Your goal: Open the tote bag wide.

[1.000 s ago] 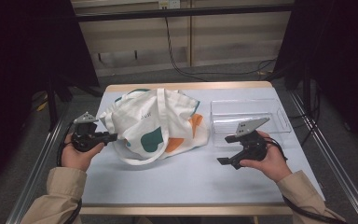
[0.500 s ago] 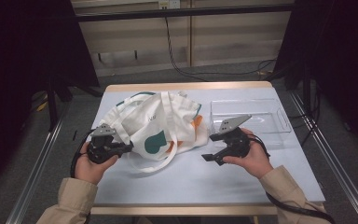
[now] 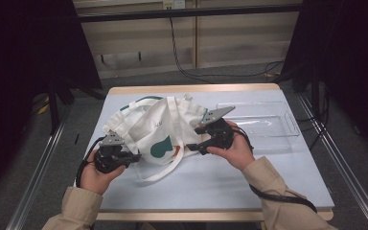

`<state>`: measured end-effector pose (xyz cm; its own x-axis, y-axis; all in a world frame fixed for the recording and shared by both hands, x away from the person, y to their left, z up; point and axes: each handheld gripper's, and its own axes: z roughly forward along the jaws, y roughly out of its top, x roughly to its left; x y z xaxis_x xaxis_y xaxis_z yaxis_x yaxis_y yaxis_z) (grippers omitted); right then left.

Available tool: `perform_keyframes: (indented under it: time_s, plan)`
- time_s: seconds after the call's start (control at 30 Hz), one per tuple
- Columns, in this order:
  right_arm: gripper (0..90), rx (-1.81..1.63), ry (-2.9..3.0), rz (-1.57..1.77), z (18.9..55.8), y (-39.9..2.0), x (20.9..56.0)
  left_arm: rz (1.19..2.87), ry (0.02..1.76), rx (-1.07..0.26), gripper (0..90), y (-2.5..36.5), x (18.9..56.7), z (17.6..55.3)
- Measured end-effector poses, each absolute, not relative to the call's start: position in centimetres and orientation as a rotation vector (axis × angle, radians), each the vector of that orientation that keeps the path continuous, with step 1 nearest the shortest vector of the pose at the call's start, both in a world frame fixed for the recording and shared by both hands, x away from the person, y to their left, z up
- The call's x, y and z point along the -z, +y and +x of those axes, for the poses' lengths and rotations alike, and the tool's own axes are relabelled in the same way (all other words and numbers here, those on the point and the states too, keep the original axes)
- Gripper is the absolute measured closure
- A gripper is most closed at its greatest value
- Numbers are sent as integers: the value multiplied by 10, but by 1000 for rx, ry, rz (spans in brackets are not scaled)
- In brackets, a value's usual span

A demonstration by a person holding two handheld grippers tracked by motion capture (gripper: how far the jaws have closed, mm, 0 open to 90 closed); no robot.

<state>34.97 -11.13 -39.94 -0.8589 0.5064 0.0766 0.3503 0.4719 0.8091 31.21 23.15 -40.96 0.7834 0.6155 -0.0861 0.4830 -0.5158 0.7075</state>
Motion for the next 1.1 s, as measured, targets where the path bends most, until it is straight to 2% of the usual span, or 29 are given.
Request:
perform_keyframes:
  time_s: [0.23,0.5,0.53,0.87,1.1]
  plan:
    - [330,-1330,2536,746,363,-94,398,2234,781,-170,834,223,420,311]
    - [338,-1332,2527,743,362,-89,393,2262,788,-171,835,224,426,306]
    - [388,-1337,2528,728,359,-89,391,2252,797,-162,835,227,428,304]
    - [384,-1373,2506,733,362,-77,381,2264,798,-153,835,232,433,300]
    - [403,-1322,2525,762,376,-57,391,2250,804,-155,835,238,433,301]
